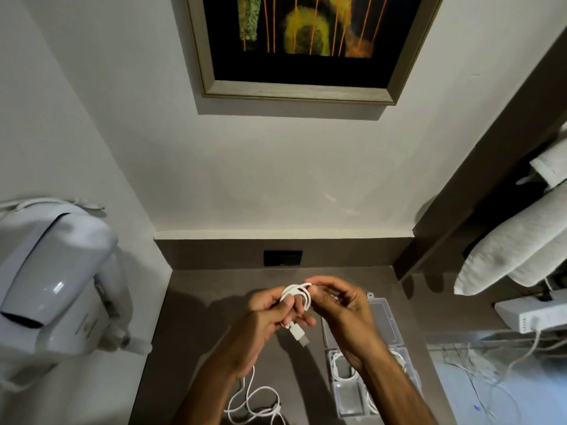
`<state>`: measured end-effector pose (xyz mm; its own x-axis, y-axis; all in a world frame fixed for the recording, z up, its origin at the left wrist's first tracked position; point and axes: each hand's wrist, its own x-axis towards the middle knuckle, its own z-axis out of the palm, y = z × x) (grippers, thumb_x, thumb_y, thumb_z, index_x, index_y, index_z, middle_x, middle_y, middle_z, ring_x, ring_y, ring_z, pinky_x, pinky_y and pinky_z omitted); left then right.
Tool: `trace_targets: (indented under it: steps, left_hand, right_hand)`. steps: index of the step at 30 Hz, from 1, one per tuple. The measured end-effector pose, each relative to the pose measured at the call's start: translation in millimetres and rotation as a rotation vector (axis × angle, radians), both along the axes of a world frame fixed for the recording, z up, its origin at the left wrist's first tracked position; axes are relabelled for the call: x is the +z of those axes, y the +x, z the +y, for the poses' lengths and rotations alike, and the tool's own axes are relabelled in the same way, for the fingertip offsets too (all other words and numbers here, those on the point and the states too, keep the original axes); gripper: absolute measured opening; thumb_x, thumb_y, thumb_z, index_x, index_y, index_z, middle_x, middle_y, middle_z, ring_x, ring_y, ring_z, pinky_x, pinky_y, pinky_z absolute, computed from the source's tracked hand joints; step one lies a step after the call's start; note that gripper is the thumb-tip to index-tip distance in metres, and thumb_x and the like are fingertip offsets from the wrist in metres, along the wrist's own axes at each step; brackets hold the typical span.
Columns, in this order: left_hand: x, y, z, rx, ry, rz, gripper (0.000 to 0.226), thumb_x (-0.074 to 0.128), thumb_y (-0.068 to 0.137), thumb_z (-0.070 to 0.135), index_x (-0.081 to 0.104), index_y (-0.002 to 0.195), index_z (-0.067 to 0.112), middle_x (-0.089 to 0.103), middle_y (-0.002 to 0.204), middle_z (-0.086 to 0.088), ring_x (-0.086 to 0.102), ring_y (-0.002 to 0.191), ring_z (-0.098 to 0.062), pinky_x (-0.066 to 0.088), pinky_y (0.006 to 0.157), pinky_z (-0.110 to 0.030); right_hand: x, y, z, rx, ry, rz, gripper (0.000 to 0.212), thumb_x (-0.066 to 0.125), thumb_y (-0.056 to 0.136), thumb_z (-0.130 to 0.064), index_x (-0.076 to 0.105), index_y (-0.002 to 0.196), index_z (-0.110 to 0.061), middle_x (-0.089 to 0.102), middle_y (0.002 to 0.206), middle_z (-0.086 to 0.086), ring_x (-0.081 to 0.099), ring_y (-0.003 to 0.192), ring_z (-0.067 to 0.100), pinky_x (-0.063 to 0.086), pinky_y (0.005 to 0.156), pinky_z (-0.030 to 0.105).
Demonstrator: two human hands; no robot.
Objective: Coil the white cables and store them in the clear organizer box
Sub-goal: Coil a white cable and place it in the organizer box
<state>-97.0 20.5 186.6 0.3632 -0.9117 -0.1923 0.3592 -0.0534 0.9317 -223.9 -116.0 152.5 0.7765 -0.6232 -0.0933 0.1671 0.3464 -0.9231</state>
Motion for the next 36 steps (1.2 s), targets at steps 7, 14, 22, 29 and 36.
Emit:
trace_targets:
  steps: [7, 14, 22, 29, 36]
  left_hand:
    - [-11.3, -24.0, -25.1, 0.127, 0.138, -0.193, 0.032, 0.043, 0.108, 0.006, 0.063, 0.089, -0.009, 0.057, 0.062, 0.001, 0.076, 0.077, -0.028, 0.06, 0.079, -0.042]
    - [-10.2, -36.3, -44.4, 0.115, 0.217, -0.317, 0.031, 0.051, 0.103, 0.015, 0.067, 0.084, -0.003, 0.07, 0.059, -0.001, 0.077, 0.071, -0.039, 0.061, 0.076, -0.05]
    - [-23.3, -68.5, -68.8, 0.332, 0.196, -0.428, 0.008, 0.062, 0.101, 0.022, 0.067, 0.095, 0.019, 0.078, 0.068, -0.002, 0.075, 0.061, -0.014, 0.057, 0.061, -0.022]
    - [-27.3, -89.3, -90.1, 0.444, 0.164, -0.724, 0.008, 0.073, 0.089, 0.038, 0.069, 0.093, 0.031, 0.067, 0.095, 0.015, 0.069, 0.085, -0.009, 0.058, 0.067, -0.017]
    - [-40.4, -113.7, -107.3, 0.581, 0.157, -0.921, 0.011, 0.07, 0.096, 0.023, 0.071, 0.107, 0.024, 0.063, 0.101, 0.009, 0.067, 0.09, -0.002, 0.055, 0.071, -0.011]
  right_hand:
    - [0.6, -15.5, -15.8, 0.02, 0.11, 0.03, 0.02, 0.081, 0.087, -0.014, 0.08, 0.106, -0.006, 0.082, 0.099, 0.015, 0.078, 0.093, 0.022, 0.066, 0.088, 0.03]
    - [-2.1, -31.3, -36.9, 0.064, 0.18, 0.044, 0.015, 0.075, 0.091, -0.01, 0.078, 0.104, -0.004, 0.078, 0.096, 0.018, 0.075, 0.09, 0.025, 0.066, 0.085, 0.031]
    - [-0.6, -47.7, -67.1, 0.047, 0.171, 0.045, 0.023, 0.074, 0.084, -0.01, 0.077, 0.104, 0.002, 0.079, 0.095, 0.02, 0.075, 0.088, 0.025, 0.065, 0.086, 0.032]
    - [-7.5, -64.6, -86.8, 0.013, 0.23, 0.039, 0.016, 0.075, 0.088, -0.009, 0.082, 0.102, -0.008, 0.083, 0.098, 0.016, 0.08, 0.085, 0.02, 0.068, 0.078, 0.026]
    - [-18.4, -82.1, -92.4, -0.011, 0.173, 0.107, 0.03, 0.082, 0.086, -0.017, 0.077, 0.114, -0.01, 0.084, 0.096, 0.018, 0.081, 0.091, 0.028, 0.069, 0.088, 0.041]
